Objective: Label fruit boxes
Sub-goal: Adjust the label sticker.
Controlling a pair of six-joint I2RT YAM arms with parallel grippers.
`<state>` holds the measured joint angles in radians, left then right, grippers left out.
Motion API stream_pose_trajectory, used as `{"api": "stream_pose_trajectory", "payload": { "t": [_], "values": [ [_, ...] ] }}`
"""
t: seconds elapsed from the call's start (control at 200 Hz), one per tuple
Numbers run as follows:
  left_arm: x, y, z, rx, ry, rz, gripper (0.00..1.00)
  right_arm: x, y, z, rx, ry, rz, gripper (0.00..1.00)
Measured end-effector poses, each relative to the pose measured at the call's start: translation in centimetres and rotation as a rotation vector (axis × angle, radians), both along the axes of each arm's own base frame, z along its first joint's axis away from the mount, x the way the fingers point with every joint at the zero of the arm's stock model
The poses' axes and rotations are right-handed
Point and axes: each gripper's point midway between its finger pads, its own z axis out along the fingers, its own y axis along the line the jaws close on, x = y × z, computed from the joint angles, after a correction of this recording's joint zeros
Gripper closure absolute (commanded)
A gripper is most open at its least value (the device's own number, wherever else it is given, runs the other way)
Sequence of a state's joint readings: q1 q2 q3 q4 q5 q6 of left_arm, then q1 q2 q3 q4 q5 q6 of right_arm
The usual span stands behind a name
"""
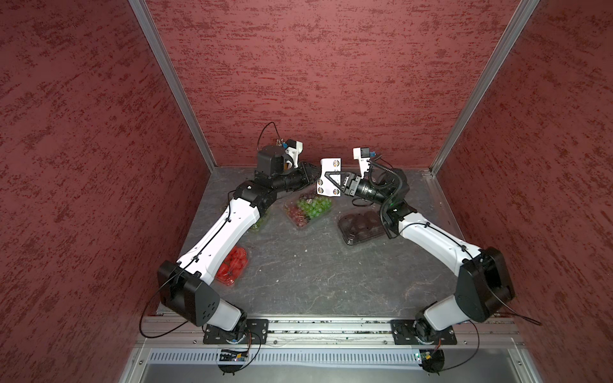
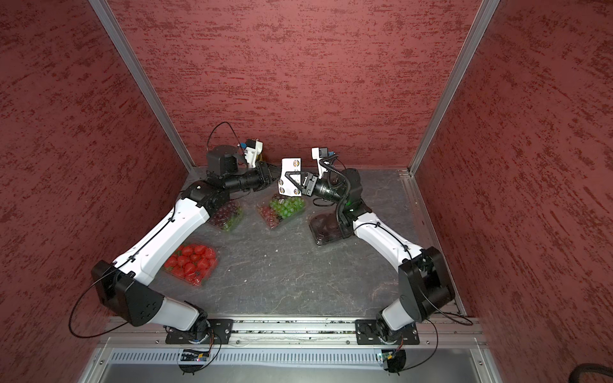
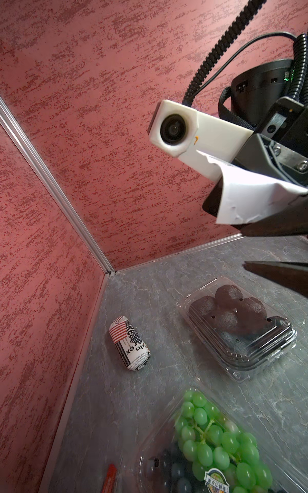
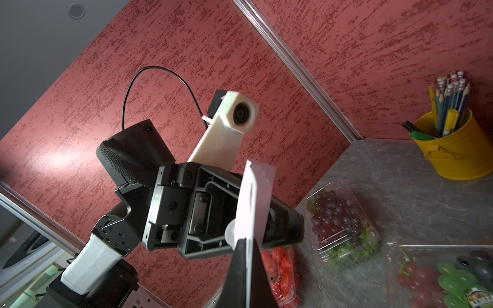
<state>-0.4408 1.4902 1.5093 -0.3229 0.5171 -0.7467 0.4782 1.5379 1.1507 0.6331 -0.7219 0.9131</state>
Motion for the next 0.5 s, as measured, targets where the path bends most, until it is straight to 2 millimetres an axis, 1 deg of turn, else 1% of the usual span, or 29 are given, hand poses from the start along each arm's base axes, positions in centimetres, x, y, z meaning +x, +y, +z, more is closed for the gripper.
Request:
{"api": "stream_pose_trajectory", "payload": {
  "t": [0.175, 0.296, 0.376, 0.501],
  "values": [
    [0.0, 0.0, -0.1, 0.007, 0.0, 0.001, 0.81, 0.1, 0.1, -0.2, -0.001, 0.0, 0.003, 1.0],
    [0.3, 0.7, -0.5, 0.028, 0.003, 0.02, 0.8, 0.2, 0.2, -0.5, -0.007, 0.003, 0.004, 1.0],
    [0.5, 1.8, -0.7, 0.043, 0.014, 0.049, 0.77, 0.4, 0.3, -0.9, -0.017, 0.007, 0.001, 1.0],
    [0.8, 4.3, -0.7, 0.082, 0.009, 0.115, 0.73, 0.9, 0.5, -1.3, -0.039, 0.008, -0.004, 1.0]
  ]
}}
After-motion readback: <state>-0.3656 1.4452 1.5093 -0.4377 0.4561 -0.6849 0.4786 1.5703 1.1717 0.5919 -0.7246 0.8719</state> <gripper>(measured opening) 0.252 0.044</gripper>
